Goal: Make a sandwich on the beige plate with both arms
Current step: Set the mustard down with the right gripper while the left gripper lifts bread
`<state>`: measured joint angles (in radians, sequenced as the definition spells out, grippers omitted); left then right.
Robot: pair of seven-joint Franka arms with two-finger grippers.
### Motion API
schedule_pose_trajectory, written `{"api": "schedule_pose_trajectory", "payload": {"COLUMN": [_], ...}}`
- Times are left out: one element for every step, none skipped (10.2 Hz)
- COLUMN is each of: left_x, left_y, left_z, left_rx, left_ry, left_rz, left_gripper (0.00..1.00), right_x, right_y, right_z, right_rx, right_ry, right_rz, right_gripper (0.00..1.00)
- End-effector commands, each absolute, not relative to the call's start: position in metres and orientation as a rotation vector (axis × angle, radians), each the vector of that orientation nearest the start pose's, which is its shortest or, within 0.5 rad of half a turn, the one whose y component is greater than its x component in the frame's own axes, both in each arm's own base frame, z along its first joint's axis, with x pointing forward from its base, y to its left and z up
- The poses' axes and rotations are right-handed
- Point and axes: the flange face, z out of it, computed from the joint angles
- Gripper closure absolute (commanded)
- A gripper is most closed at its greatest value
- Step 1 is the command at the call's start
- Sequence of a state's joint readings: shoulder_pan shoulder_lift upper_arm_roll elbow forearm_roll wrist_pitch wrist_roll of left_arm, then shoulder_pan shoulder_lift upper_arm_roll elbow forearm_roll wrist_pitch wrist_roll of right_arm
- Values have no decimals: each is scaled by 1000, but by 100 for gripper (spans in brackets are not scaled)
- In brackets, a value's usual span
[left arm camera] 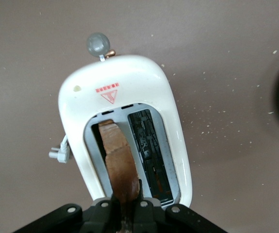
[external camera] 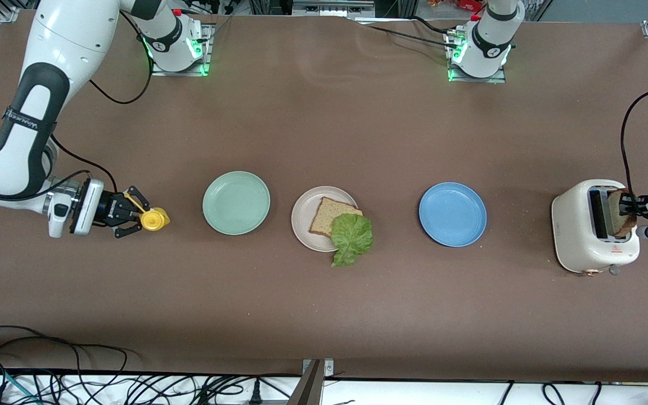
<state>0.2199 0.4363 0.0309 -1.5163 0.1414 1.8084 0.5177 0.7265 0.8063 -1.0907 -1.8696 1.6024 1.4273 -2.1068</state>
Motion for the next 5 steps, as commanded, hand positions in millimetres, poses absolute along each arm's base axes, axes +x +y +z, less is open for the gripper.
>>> {"api": "schedule_pose_trajectory", "payload": {"left_x": [653, 656, 657, 657, 657], "left_y": [158, 158, 158, 158, 158], "left_z": [429, 439, 440, 440, 441], "left_rx": [-3007, -3002, -3000, -3000, -2998], "left_ry": [494, 497, 499, 497, 497], "left_rz": [258, 243, 242, 242, 240], "left_gripper": [100, 100, 100, 100, 100], "right_x": [587, 577, 568, 558, 549], "right_y": [-41, -46, -44, -52, -51], "right_z": [250, 237, 214, 190, 159], "right_rx": [-1727, -1677, -1614, -1546, -1484], "right_ry": [-1241, -1265, -1233, -1207, -1166], "right_rz": [-936, -977, -1024, -1088, -1140], "right_gripper": [100, 100, 100, 100, 100]}}
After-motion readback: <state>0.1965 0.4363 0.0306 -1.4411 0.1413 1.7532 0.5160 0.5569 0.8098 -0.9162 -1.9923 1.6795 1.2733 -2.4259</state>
